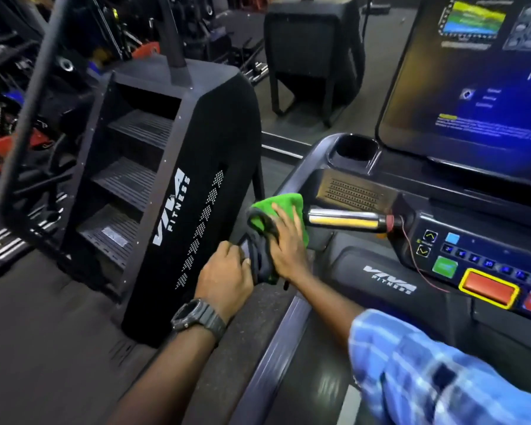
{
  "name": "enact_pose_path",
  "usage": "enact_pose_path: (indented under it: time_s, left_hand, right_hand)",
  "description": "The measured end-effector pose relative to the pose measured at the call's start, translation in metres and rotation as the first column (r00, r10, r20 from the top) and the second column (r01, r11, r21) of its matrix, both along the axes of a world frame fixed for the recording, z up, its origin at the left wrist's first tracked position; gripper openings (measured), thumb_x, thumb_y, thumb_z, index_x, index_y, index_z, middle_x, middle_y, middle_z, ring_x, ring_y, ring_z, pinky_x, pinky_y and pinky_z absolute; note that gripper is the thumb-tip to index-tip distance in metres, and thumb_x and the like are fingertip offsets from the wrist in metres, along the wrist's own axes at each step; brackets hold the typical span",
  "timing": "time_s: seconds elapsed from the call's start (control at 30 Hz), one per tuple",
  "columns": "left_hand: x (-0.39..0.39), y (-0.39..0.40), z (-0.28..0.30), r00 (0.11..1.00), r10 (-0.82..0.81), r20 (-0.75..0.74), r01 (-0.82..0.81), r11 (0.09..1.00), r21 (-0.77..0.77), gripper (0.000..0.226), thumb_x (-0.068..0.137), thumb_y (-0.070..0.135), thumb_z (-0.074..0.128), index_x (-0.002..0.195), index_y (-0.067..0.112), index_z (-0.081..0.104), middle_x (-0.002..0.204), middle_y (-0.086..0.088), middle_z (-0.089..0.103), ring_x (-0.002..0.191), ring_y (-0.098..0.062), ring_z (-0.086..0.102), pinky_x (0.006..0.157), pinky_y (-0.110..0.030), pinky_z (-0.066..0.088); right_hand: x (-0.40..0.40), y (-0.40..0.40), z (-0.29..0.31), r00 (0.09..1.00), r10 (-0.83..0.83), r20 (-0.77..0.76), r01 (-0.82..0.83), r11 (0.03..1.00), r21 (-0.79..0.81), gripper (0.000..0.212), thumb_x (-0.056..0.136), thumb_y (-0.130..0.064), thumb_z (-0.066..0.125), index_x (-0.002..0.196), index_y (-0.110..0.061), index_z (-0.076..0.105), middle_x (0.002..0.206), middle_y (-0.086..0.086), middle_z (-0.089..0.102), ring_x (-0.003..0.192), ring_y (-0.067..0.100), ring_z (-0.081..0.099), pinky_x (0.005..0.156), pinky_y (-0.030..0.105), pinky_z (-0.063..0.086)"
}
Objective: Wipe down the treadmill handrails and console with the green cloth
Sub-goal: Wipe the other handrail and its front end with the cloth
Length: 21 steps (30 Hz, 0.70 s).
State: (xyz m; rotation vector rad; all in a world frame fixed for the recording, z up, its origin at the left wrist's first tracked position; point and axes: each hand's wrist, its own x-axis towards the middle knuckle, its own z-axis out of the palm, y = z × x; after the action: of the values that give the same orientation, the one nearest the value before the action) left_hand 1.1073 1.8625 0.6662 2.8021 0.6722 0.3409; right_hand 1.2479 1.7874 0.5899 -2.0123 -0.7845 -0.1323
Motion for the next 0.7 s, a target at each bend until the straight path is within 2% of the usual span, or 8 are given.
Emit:
enact_pose_path:
  time_s: [0.1,0.17,0.2,0.27,0.33,0.5,0.57,0.7]
  left_hand:
    - [0.004,-0.006,0.003,1.0,0.011,0.014,-0.011,1.0,0.003,0.021,0.095,0.026,0.053,0.102,0.008,0.06,0.103,-0.013,0.06,0.09,-0.035,0.062,0.075,-0.043,0.048]
    - [0.006,-0.008,0.006,0.999,0.039,0.015,-0.039,0.999,0.006,0.023,0.098,0.028,0.047,0.103,0.01,0.06,0.101,-0.014,0.064,0.094,-0.035,0.062,0.077,-0.042,0.046]
    - [0.008,-0.008,0.008,0.998,0.066,0.008,-0.066,0.998,0.002,0.024,0.099,0.028,0.045,0.101,0.01,0.061,0.101,-0.015,0.065,0.095,-0.035,0.062,0.078,-0.041,0.045]
    - [0.013,-0.009,0.013,0.993,0.119,0.003,-0.119,0.993,-0.002,0.027,0.1,0.029,0.042,0.095,0.011,0.061,0.099,-0.016,0.067,0.095,-0.037,0.062,0.076,-0.041,0.044]
    - [0.015,-0.011,0.017,0.99,0.143,-0.02,-0.143,0.99,-0.008,0.029,0.101,0.03,0.041,0.093,0.011,0.061,0.099,-0.015,0.067,0.095,-0.037,0.062,0.076,-0.04,0.043]
    - [0.011,-0.012,0.02,0.993,0.107,-0.044,-0.107,0.994,-0.009,0.029,0.101,0.031,0.039,0.094,0.012,0.061,0.097,-0.012,0.066,0.094,-0.035,0.061,0.074,-0.039,0.041]
    - [0.011,-0.012,0.02,0.993,0.112,-0.046,-0.113,0.993,-0.019,0.032,0.102,0.031,0.038,0.096,0.012,0.063,0.098,-0.012,0.067,0.094,-0.034,0.062,0.074,-0.038,0.04]
    - [0.01,-0.012,0.022,0.991,0.129,-0.034,-0.131,0.989,-0.066,0.033,0.102,0.033,0.037,0.1,0.014,0.064,0.102,-0.011,0.068,0.097,-0.034,0.061,0.076,-0.038,0.04]
  right_hand:
    - [-0.004,0.034,0.011,0.969,-0.193,-0.153,0.204,0.977,0.059,0.056,0.084,-0.053,0.054,0.134,-0.029,0.056,0.154,0.005,0.033,0.146,0.034,0.015,0.119,0.034,0.002]
    - [-0.02,0.046,0.008,0.918,-0.276,-0.285,0.326,0.934,0.143,0.062,0.081,-0.044,0.062,0.139,-0.026,0.052,0.157,0.007,0.028,0.147,0.032,0.015,0.12,0.035,0.002]
    - [-0.034,0.047,0.006,0.885,-0.301,-0.357,0.38,0.908,0.176,0.065,0.081,-0.04,0.059,0.142,-0.022,0.048,0.158,0.009,0.026,0.147,0.031,0.017,0.121,0.039,0.007]
    - [-0.063,0.049,0.002,0.812,-0.289,-0.506,0.445,0.869,0.217,0.074,0.082,-0.049,0.046,0.147,-0.016,0.037,0.158,0.011,0.025,0.146,0.028,0.021,0.119,0.044,0.02]
    - [-0.078,0.05,0.001,0.736,-0.248,-0.63,0.481,0.846,0.23,0.085,0.08,-0.064,0.038,0.151,-0.017,0.029,0.158,0.009,0.024,0.146,0.023,0.023,0.115,0.044,0.026]
    - [-0.032,0.049,0.009,0.562,-0.213,-0.799,0.605,0.765,0.222,0.113,0.055,-0.082,0.047,0.152,-0.028,0.025,0.16,0.003,0.019,0.146,0.018,0.022,0.115,0.042,0.027]
    - [-0.041,0.05,0.008,0.556,-0.202,-0.806,0.616,0.752,0.236,0.113,0.055,-0.081,0.048,0.152,-0.028,0.024,0.159,0.001,0.019,0.145,0.017,0.023,0.115,0.039,0.028]
    - [-0.106,0.055,-0.009,0.596,-0.123,-0.793,0.523,0.809,0.268,0.112,0.064,-0.09,0.044,0.153,-0.029,0.017,0.16,-0.005,0.014,0.145,0.018,0.024,0.114,0.042,0.03]
